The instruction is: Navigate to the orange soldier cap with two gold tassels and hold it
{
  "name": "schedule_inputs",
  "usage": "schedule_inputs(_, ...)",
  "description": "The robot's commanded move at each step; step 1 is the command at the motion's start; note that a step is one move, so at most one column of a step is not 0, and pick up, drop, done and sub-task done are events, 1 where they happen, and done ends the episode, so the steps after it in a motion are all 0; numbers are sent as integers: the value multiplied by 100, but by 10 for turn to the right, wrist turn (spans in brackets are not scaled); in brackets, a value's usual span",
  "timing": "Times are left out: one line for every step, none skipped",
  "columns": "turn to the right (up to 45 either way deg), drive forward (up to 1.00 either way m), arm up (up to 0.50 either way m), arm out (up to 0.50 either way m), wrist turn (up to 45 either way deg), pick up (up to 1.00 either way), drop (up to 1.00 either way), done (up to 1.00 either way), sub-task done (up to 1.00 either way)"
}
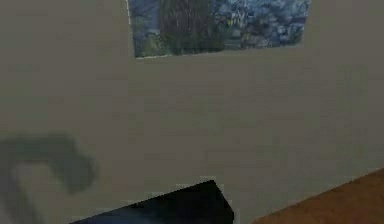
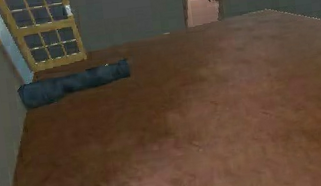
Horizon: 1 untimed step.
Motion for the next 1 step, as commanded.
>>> schedule_inputs(-450, 0, 0, 0, 0, 0, 0, 0, 0)
